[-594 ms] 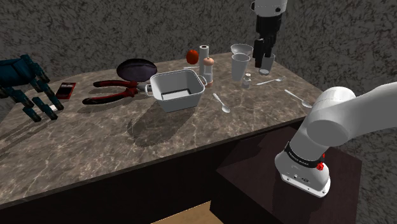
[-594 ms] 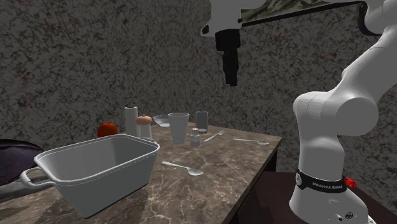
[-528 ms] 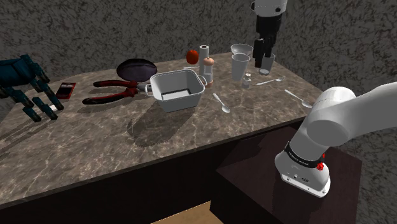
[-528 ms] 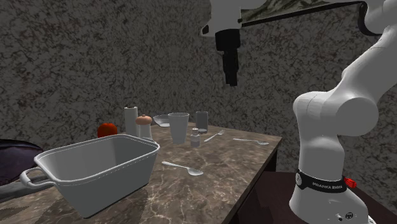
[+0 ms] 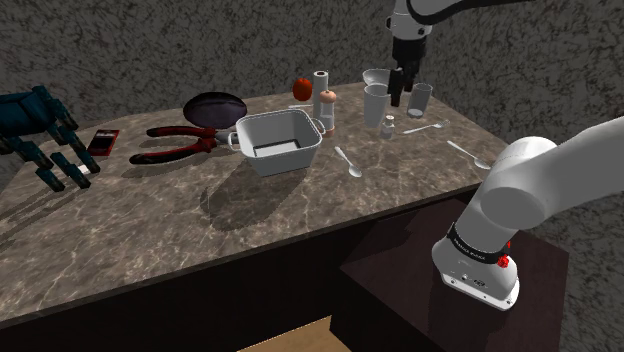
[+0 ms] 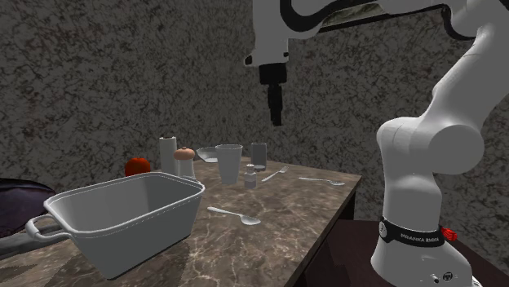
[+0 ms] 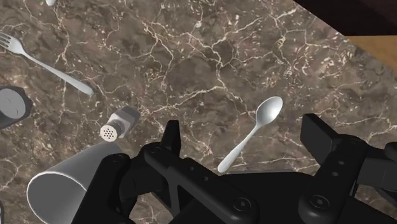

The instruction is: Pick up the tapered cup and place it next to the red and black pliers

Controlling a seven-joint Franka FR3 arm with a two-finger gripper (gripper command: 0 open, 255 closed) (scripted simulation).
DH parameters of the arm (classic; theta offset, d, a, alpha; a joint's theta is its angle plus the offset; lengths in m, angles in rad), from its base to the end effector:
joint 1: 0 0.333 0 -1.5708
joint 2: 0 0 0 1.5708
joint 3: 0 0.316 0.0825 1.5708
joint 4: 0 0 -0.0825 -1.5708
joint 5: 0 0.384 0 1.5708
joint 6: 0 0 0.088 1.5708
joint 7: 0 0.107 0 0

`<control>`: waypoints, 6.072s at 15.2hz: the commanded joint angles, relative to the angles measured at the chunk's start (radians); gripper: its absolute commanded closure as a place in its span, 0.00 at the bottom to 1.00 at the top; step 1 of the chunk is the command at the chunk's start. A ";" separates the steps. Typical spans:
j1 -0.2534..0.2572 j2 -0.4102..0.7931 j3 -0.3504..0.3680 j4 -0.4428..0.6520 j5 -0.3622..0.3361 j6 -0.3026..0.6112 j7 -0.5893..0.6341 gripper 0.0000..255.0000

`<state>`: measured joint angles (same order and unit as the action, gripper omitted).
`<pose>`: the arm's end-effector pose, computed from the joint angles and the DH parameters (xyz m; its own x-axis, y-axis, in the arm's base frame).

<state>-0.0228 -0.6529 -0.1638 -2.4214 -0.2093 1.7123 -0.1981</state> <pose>0.3398 -0.0916 0.5247 0.9934 0.0797 -0.0820 0.0871 -0.9920 0.0912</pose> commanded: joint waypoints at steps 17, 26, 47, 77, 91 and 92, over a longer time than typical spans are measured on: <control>-0.021 0.574 -0.261 0.251 0.042 0.476 -0.341 0.00; -0.055 0.797 -0.287 0.378 0.171 0.594 -0.480 0.00; -0.062 0.829 -0.284 0.366 0.189 0.635 -0.492 1.00; -0.046 0.702 -0.290 0.620 0.134 0.265 -0.478 1.00; -0.048 0.710 -0.291 0.818 0.142 0.076 -0.496 1.00; -0.048 0.712 -0.291 0.827 0.143 0.068 -0.497 1.00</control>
<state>-0.0700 0.0530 -0.4543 -1.6124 -0.0689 1.7927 -0.6925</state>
